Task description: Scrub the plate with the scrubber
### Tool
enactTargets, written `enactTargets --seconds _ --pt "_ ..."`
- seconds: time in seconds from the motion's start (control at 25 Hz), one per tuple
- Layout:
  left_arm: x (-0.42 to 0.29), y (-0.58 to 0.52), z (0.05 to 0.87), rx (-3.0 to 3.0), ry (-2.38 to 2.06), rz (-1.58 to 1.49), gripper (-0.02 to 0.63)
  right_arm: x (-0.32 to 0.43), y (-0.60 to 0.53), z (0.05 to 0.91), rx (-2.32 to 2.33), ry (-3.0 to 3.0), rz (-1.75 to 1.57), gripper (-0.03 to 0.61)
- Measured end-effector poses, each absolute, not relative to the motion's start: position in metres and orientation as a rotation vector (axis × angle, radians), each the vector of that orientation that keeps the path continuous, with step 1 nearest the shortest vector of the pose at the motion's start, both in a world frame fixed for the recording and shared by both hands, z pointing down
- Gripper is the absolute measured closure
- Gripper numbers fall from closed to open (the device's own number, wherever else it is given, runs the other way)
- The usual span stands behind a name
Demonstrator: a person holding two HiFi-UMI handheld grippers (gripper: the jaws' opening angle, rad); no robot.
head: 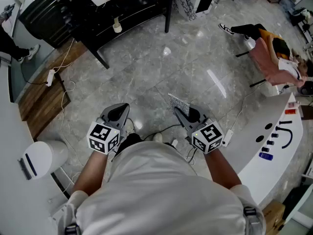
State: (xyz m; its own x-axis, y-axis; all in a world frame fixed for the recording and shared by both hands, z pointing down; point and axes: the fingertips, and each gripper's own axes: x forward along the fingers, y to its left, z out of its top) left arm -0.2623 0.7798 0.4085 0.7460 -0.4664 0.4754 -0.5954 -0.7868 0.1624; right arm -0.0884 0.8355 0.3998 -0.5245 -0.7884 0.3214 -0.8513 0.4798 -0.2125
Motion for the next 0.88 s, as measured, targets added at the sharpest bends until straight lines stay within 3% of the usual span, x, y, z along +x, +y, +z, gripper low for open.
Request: enactTargets --seconds 0.56,0.68,0.88 --pt "-0.266 0.74 0.423 2.593 -0.901 0.567 0.618 -0.089 0.793 0.408 1.366 -2.569 0.553 0.502" --pt "-0.275 0.703 0.437 2.561 -0.915 0.567 0.506 -0.09 0.759 0.412 1.379 -2.572 0.587 0.502" --pt "-0.278 0.615 0.445 2.528 -0.918 0.493 0.491 -0.086 0.693 0.411 1.414 -2.505 0.59 0.502"
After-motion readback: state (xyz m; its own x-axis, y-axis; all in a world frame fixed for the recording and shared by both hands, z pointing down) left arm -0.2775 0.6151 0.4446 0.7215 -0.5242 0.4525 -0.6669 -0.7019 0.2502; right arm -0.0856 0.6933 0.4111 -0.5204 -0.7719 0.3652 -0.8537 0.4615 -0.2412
